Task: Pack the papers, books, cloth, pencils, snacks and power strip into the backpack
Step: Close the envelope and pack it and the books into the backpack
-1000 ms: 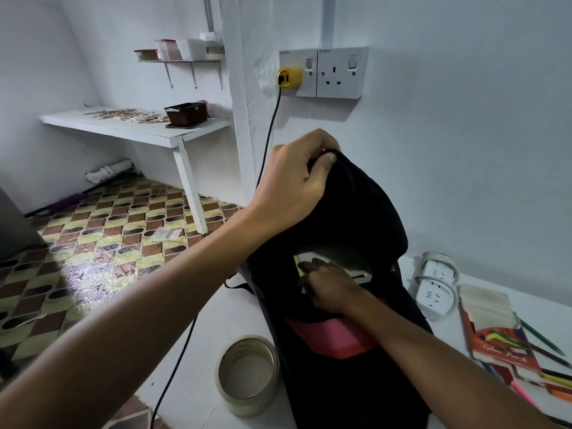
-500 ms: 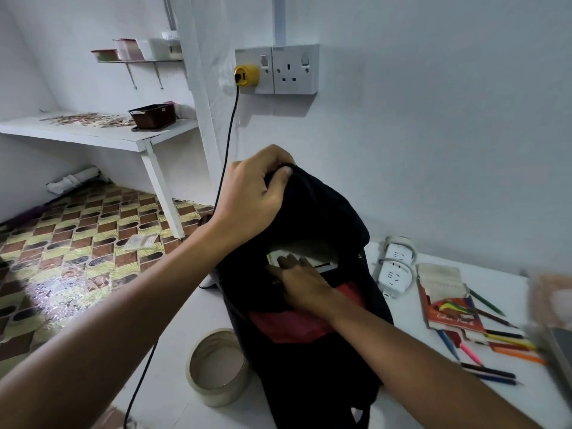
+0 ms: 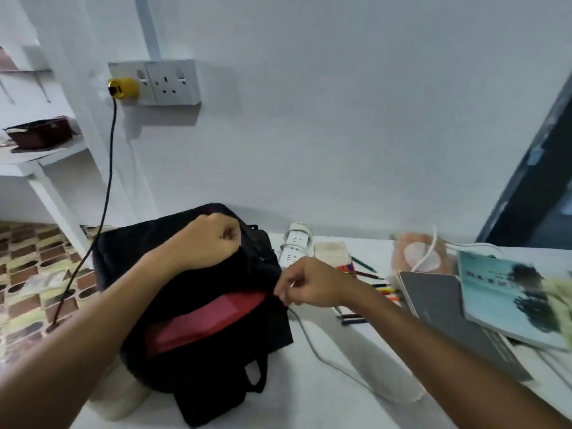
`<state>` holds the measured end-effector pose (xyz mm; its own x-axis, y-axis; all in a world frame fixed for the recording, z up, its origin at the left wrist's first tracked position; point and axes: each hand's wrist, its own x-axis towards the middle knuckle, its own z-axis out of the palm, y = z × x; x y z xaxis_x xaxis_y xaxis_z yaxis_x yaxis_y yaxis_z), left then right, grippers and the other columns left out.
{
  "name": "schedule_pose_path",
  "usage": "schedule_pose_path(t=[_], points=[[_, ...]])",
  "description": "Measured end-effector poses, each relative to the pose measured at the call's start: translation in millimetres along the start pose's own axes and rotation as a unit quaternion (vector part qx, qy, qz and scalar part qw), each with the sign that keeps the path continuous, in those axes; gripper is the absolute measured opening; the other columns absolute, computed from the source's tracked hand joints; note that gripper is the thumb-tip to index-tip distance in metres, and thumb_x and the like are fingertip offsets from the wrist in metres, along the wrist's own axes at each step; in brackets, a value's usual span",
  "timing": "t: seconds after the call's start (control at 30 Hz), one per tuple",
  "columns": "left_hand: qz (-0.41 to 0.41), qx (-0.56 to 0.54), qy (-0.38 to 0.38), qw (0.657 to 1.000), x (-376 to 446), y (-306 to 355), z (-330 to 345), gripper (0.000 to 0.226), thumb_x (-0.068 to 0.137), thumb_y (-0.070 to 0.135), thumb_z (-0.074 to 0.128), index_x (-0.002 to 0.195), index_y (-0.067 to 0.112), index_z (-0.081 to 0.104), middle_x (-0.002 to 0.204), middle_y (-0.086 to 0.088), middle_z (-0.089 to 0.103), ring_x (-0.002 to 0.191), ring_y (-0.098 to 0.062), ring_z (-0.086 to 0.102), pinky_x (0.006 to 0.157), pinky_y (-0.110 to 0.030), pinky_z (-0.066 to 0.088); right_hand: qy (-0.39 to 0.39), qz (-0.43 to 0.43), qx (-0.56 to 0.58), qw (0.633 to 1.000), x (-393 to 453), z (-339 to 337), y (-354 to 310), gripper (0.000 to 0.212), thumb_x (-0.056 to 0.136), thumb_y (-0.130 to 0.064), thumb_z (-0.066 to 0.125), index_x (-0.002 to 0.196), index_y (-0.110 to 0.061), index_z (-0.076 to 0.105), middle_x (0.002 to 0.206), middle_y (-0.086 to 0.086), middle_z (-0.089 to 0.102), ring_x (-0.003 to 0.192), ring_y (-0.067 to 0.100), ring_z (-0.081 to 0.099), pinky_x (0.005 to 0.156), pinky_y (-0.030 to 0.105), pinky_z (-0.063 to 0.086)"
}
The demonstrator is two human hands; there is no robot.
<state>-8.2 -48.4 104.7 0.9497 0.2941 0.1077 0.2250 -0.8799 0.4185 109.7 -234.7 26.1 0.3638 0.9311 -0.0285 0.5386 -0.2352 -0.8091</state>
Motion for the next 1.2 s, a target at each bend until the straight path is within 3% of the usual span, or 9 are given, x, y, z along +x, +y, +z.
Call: schedule_pose_path(t=[0.13,0.23,0.33,0.53,0.63,0.83,0.97,1.1,1.2], points=[[-0.024,0.082,-0.195,0.977,7,24,29,0.015,0.078,0.011,0.05,0.08,0.017,0.063,0.068,0.008,0.064,0.064,-0.012,0.058,0.061,-0.02,0.044,0.064,0.07,-0.006,0.995,-51,-32,33,0.02,0.086,0.0,0.052,0.083,-0.01,0.07,0.071,-0.001,0.067,0.06,0.008,0.065,0.057,0.024,0.051],[-0.035,0.112,-0.253,0.96,14,45,55,0.019,0.075,0.009,0.049,0.082,0.021,0.062,0.069,0.005,0.067,0.06,-0.015,0.062,0.058,-0.024,0.052,0.147,0.106,-0.093,0.979,-87,-57,67,0.02,0.087,-0.007,0.055,0.081,-0.018,0.071,0.071,-0.003,0.067,0.065,0.013,0.065,0.063,0.029,0.052],[0.013,0.119,-0.218,0.968,26,72,83,0.01,0.079,0.02,0.059,0.08,0.03,0.061,0.08,0.011,0.063,0.078,-0.011,0.062,0.074,-0.023,0.05,0.248,0.179,-0.17,0.937,-126,-77,107,0.017,0.089,-0.016,0.056,0.082,-0.022,0.07,0.081,-0.004,0.07,0.078,0.016,0.065,0.07,0.028,0.05],[0.004,-0.116,-0.213,0.97,51,156,187,0.021,0.085,0.019,0.063,0.106,0.018,0.061,0.092,-0.002,0.063,0.087,-0.023,0.064,0.062,-0.023,0.045,0.36,0.255,-0.287,0.85,-195,-93,167,0.019,0.089,-0.021,0.055,0.1,-0.013,0.068,0.103,0.008,0.065,0.097,0.028,0.056,0.078,0.034,0.046],[-0.086,-0.225,-0.181,0.954,63,196,239,0.033,0.083,0.027,0.064,0.112,0.013,0.055,0.107,-0.013,0.064,0.094,-0.029,0.061,0.065,-0.03,0.046,0.366,0.263,-0.267,0.852,-215,-92,177,0.02,0.087,-0.016,0.056,0.102,-0.013,0.068,0.106,0.008,0.064,0.1,0.028,0.054,0.082,0.034,0.045],[-0.226,-0.355,-0.095,0.902,80,225,275,0.027,0.076,0.014,0.077,0.091,-0.004,0.064,0.08,-0.012,0.063,0.071,-0.021,0.058,0.055,-0.025,0.042,0.375,0.243,-0.253,0.858,-241,-91,188,0.028,0.077,-0.007,0.06,0.103,-0.012,0.068,0.107,0.008,0.064,0.105,0.028,0.053,0.089,0.037,0.046],[-0.22,-0.371,-0.114,0.895,87,233,274,0.012,0.084,0.007,0.069,0.085,-0.003,0.062,0.083,-0.013,0.063,0.066,-0.019,0.055,0.052,-0.027,0.044,0.372,0.225,-0.247,0.866,-239,-92,188,0.027,0.08,-0.008,0.058,0.105,-0.012,0.068,0.111,0.006,0.062,0.108,0.026,0.051,0.091,0.036,0.043],[-0.181,-0.408,-0.096,0.889,87,247,262,0.01,0.091,0.004,0.056,0.089,0.011,0.049,0.101,-0.017,0.064,0.089,-0.031,0.066,0.057,-0.033,0.057,0.407,0.194,-0.235,0.861,-229,-91,185,0.023,0.084,-0.007,0.059,0.105,-0.01,0.067,0.112,0.007,0.061,0.11,0.025,0.049,0.091,0.034,0.041],[-0.18,-0.466,-0.072,0.863,84,249,244,0.011,0.094,0.0,0.049,0.096,0.01,0.043,0.089,-0.017,0.06,0.071,-0.028,0.064,0.039,-0.026,0.049,0.445,0.178,-0.205,0.853,-224,-92,179,0.02,0.087,-0.007,0.058,0.105,-0.009,0.066,0.112,0.007,0.06,0.11,0.022,0.048,0.087,0.026,0.037]])
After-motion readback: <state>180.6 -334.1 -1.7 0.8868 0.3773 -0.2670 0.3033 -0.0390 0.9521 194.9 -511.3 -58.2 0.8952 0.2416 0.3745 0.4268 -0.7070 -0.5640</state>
